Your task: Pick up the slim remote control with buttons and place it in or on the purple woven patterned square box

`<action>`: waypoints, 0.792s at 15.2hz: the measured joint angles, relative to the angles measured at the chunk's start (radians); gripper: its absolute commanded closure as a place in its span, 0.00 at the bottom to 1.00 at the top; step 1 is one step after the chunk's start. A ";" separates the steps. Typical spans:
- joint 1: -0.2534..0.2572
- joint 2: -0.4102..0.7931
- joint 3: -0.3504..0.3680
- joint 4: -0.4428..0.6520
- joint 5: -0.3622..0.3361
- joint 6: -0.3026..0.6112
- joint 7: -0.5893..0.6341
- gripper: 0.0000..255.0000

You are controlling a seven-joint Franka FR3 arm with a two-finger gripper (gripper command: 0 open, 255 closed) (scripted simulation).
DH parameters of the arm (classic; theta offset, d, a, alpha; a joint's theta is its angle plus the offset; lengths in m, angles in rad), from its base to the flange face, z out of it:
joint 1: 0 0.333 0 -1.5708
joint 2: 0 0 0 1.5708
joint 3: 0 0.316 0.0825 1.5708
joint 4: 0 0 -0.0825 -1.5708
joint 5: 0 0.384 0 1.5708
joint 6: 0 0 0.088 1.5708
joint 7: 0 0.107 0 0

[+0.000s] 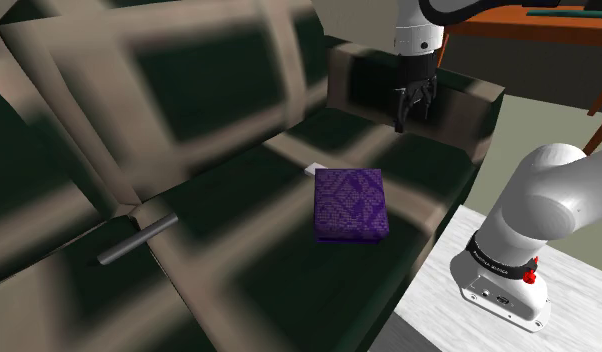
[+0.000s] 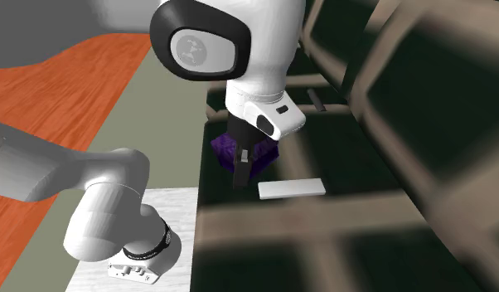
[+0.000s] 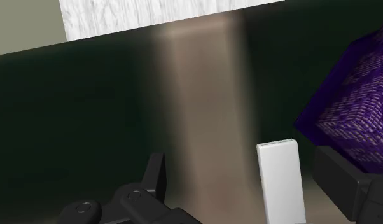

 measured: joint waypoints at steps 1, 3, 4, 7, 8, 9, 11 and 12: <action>0.000 0.000 0.000 0.000 0.000 0.000 0.000 0.00; 0.004 0.022 0.011 -0.017 0.007 0.045 0.011 0.00; 0.004 0.038 0.016 -0.032 0.008 0.082 0.014 0.00; 0.016 0.098 0.049 -0.065 0.027 0.195 0.047 0.00; 0.018 0.131 0.060 -0.062 0.031 0.232 0.057 0.00; 0.019 0.161 0.068 -0.060 0.033 0.267 0.065 0.00; 0.021 0.220 0.083 -0.064 0.035 0.343 0.079 0.00; 0.023 0.254 0.094 -0.064 0.036 0.385 0.090 0.00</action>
